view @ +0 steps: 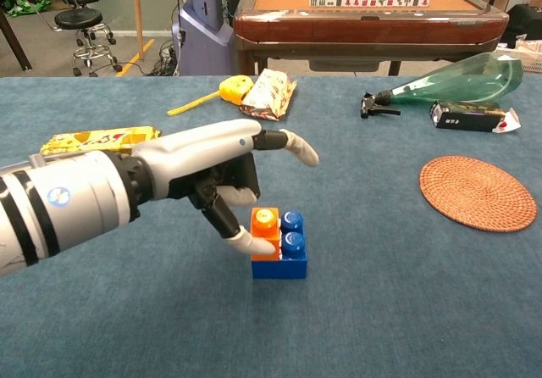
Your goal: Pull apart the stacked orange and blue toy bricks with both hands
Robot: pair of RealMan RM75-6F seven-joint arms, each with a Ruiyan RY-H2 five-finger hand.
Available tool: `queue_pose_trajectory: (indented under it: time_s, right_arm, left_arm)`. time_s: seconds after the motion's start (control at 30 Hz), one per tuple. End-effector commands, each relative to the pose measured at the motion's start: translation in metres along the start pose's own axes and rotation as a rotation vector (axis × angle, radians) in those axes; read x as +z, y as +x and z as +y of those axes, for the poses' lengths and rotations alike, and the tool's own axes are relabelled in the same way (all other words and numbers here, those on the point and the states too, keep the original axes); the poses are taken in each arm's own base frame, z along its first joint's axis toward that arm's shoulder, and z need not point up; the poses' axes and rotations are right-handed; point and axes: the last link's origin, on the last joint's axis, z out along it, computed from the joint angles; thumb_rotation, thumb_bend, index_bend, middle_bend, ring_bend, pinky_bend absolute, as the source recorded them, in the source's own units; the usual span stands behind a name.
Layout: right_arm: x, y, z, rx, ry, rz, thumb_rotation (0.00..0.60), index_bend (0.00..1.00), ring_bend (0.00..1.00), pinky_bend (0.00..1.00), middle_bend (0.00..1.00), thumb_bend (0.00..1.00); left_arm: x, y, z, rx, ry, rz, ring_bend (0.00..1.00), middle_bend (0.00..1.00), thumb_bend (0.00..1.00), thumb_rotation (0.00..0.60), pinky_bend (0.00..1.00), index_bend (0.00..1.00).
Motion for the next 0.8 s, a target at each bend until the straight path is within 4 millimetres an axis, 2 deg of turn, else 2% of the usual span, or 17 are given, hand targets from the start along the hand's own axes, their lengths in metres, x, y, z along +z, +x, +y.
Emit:
queue_pose_trajectory:
  time_s: [0.03,0.47,0.8]
  right_arm:
    - [0.001,-0.001,0.0,0.0,0.002,-0.004,0.6,0.38,0.37,0.46,0.38,0.18]
    - [0.003,-0.004,-0.002,0.002,0.007,-0.015,0.6,0.38,0.37,0.46,0.38,0.18]
    - [0.005,-0.007,-0.004,0.003,0.011,-0.026,0.6,0.38,0.37,0.46,0.38,0.18]
  left_arm:
    - [0.003,-0.003,-0.001,0.012,0.009,-0.007,0.94,1.0,0.02,0.6,1.0,0.21]
    - [0.012,-0.011,-0.012,0.038,0.078,-0.011,0.94,1.0,0.02,0.6,1.0,0.21]
    - [0.013,-0.008,-0.025,0.02,0.126,0.016,0.94,1.0,0.02,0.6,1.0,0.21]
